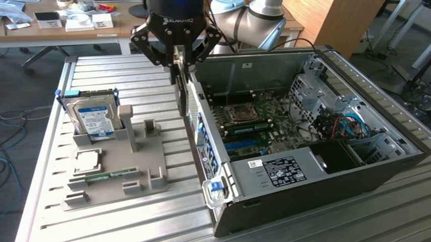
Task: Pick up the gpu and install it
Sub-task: 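Pick up the gpu and move the gpu toward the slot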
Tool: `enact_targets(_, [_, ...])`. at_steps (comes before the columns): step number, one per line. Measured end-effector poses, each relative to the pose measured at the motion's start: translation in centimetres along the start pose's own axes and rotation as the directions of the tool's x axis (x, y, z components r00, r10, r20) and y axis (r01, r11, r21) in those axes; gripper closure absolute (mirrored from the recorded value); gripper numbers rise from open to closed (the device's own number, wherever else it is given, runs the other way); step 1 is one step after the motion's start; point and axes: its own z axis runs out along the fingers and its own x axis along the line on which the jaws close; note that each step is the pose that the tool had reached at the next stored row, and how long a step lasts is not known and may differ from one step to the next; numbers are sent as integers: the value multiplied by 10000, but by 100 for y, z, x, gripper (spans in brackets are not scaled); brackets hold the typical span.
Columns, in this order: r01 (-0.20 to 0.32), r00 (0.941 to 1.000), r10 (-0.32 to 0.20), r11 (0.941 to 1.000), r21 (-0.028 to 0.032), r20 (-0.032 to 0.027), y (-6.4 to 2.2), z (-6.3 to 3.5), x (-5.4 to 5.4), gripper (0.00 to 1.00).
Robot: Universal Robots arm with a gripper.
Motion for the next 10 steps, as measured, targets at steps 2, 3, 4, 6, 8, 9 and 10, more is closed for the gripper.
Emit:
enact_targets(2, [1, 10000, -1, 10000, -2, 1, 2, 2, -43, 73])
enact_targets(3, [1, 10000, -1, 10000, -2, 1, 4, 3, -66, 73])
enact_targets(4, [3, 10000, -3, 10000, -2, 0, 5, 3, -89, 73])
enact_targets(6, [4, 10000, -4, 10000, -4, 1, 7, 4, -136, 73])
enact_targets(8, [7, 10000, -7, 10000, -4, 0, 10, 5, -189, 73])
enact_targets(9, [10, 10000, -10, 10000, -6, 0, 11, 6, -216, 73])
enact_targets(10, [11, 10000, -11, 10000, -7, 0, 12, 7, -241, 73])
